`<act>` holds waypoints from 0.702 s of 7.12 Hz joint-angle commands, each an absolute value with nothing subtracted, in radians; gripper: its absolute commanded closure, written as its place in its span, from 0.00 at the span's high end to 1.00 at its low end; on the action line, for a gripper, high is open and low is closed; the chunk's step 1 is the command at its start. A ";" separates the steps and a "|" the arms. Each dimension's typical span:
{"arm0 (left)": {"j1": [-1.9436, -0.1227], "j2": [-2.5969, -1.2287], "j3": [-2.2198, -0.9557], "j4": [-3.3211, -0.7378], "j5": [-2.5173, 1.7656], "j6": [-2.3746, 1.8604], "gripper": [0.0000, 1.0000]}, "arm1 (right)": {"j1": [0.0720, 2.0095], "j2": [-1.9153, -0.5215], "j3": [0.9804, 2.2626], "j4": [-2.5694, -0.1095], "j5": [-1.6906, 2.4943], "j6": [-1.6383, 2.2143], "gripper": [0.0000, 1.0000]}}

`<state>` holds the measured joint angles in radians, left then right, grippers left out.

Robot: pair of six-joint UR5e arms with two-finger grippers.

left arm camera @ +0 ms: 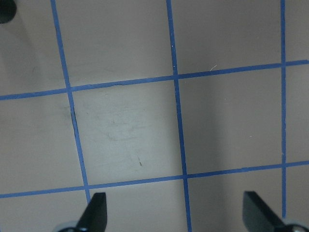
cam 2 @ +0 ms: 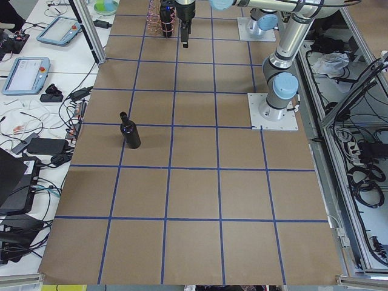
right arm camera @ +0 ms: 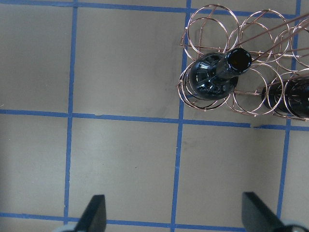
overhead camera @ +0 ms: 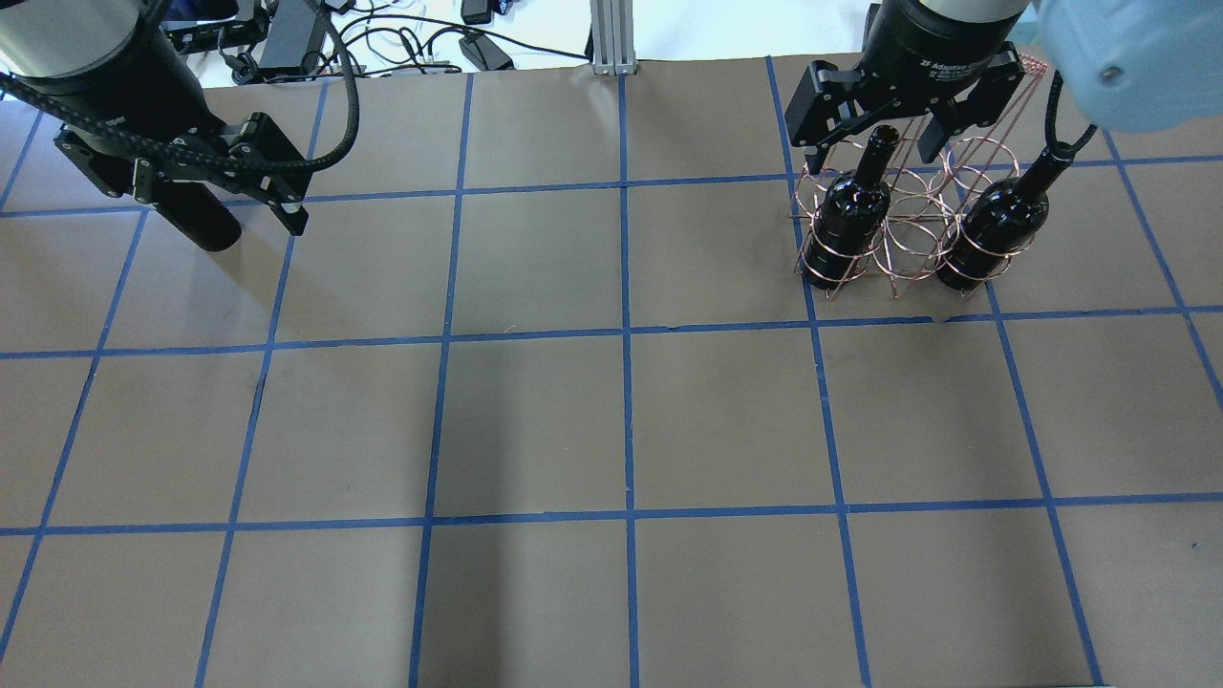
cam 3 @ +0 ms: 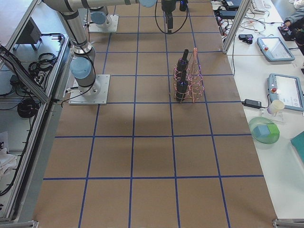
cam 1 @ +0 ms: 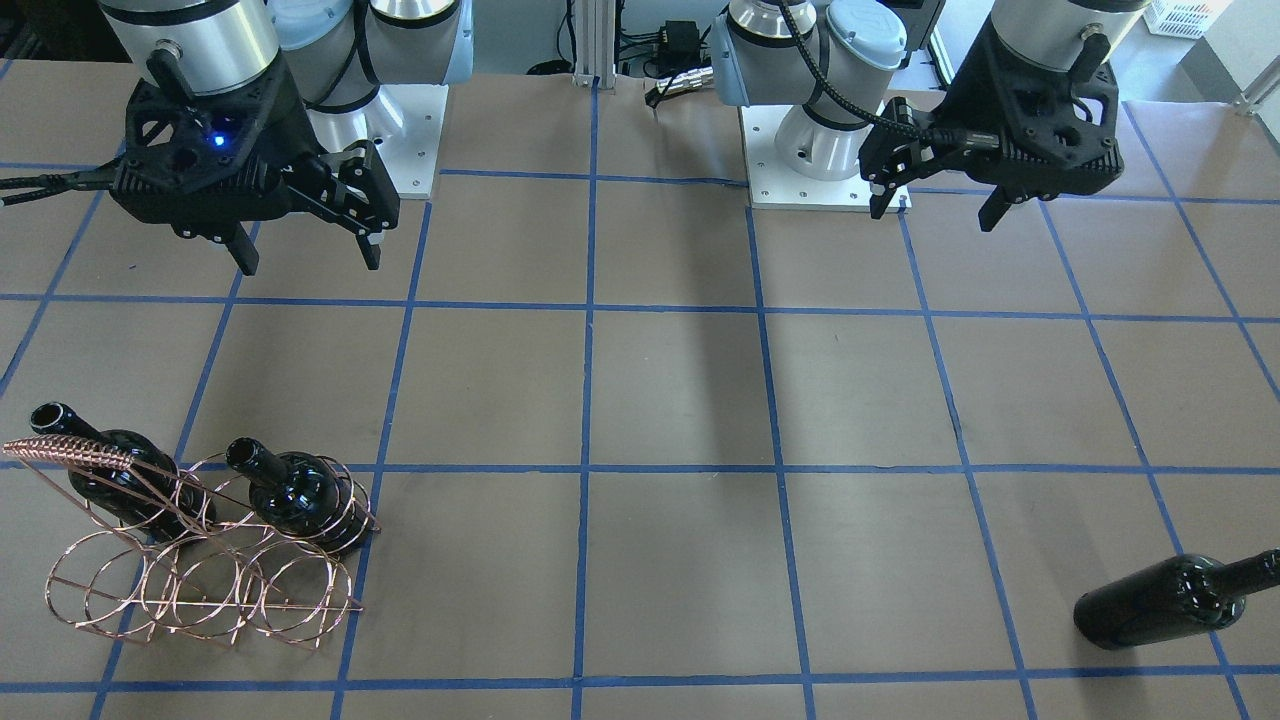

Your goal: Place wine into wine basket

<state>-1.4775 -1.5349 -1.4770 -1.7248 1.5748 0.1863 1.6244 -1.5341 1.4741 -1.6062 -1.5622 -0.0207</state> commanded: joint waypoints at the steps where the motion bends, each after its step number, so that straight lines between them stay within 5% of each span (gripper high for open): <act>1: -1.433 -1.543 -1.476 -1.707 1.583 0.192 1.00 | 1.623 -1.535 1.474 -1.608 -1.560 -0.026 1.00; 5: -1.318 -1.662 -1.335 -1.667 1.626 0.355 1.00 | 1.623 -1.534 1.476 -1.605 -1.563 -0.026 1.00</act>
